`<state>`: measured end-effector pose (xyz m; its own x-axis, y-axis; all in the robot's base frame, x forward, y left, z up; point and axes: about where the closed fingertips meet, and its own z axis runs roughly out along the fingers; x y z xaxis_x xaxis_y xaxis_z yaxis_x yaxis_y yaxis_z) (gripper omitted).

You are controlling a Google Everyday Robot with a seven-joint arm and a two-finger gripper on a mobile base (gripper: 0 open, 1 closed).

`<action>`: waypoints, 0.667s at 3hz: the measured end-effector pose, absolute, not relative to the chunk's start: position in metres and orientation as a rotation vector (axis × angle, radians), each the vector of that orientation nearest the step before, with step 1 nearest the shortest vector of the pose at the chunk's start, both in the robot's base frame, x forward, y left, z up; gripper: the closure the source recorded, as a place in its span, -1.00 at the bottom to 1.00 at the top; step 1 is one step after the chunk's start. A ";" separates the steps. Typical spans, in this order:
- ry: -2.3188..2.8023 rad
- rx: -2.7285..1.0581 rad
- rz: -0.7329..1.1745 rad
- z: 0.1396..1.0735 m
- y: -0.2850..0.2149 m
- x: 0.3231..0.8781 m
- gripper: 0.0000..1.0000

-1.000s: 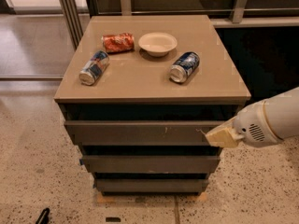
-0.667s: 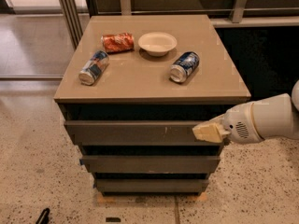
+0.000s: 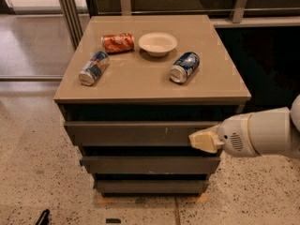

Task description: Open top drawer

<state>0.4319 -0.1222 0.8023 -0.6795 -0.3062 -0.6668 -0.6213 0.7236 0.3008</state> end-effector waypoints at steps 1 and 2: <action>2.408 -0.524 0.618 0.776 -0.095 0.404 1.00; 2.483 -0.451 0.485 0.721 -0.093 0.393 1.00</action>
Offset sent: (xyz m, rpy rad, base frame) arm 0.0520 -0.0271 -0.0945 -0.0789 -0.1743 -0.8539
